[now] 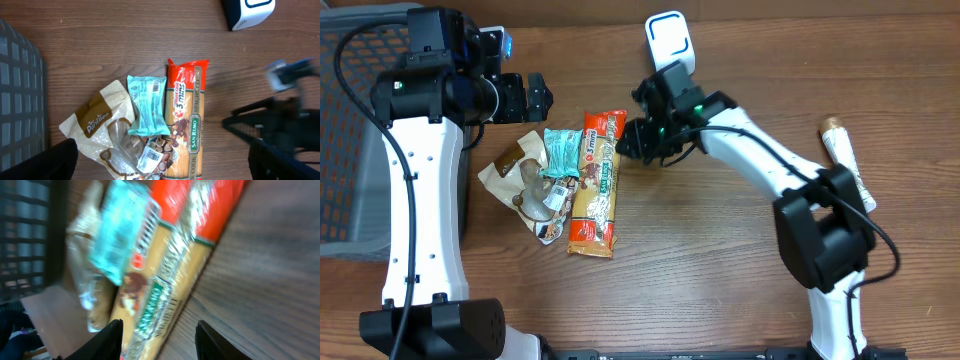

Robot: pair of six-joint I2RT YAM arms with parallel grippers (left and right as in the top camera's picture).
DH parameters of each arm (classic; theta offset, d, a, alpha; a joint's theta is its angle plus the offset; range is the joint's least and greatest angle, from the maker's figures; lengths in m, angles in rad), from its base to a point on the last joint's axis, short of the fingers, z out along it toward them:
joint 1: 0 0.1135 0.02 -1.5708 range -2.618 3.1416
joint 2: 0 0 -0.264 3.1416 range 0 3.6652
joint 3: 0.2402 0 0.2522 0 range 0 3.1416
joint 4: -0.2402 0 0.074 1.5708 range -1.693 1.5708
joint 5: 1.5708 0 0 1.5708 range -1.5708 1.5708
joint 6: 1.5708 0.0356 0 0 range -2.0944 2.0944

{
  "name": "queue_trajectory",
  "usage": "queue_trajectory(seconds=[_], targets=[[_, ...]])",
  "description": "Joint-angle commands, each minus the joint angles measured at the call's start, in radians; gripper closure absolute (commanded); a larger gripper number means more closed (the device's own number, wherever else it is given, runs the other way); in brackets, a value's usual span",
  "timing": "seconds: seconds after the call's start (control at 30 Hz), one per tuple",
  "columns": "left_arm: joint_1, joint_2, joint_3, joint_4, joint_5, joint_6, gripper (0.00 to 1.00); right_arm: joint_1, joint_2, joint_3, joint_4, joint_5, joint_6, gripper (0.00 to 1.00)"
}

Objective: Scan the item barcode
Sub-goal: 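Reach right gripper to pile and grasp red spaghetti pack, then pull spaghetti pack rightward out of pile with right gripper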

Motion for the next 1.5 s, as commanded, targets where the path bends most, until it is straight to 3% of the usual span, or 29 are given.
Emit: queue_trajectory(seconds=[0.0,0.2,0.43,0.6,0.8,0.97,1.1,1.13,1.23,1.47], targets=[[-0.002,-0.001,0.015,0.003,-0.002,-0.006,0.0,0.045,0.048,-0.01,0.029,0.024,0.072,0.52],[-0.002,-0.001,0.015,0.003,-0.002,-0.006,0.0,0.101,0.132,-0.01,0.057,0.024,0.208,0.51],[-0.002,-0.001,0.015,0.004,-0.002,-0.006,0.0,0.156,0.174,-0.01,0.069,0.094,0.264,0.53],[-0.002,-0.001,0.015,0.004,-0.002,-0.006,0.0,0.164,0.174,-0.009,0.063,0.117,0.262,0.96],[-0.002,-0.001,0.015,0.003,-0.002,-0.006,0.0,0.119,0.135,0.031,-0.034,0.107,0.171,0.96],[-0.002,-0.001,0.015,0.003,-0.002,-0.006,0.0,0.076,0.016,0.105,-0.245,0.193,0.036,0.96],[-0.002,-0.001,0.015,0.003,-0.002,-0.006,0.0,0.075,-0.057,0.216,-0.556,0.495,0.034,0.96],[-0.002,-0.001,0.015,0.003,-0.002,-0.006,0.0,0.076,-0.06,0.268,-0.716,0.66,0.036,0.96],[-0.002,-0.001,0.015,0.003,-0.002,-0.006,0.0,0.076,-0.049,0.258,-0.886,0.93,0.084,0.96],[-0.002,-0.001,0.015,0.003,-0.002,-0.006,0.01,0.077,0.1,0.257,-0.945,1.061,0.085,0.96]])
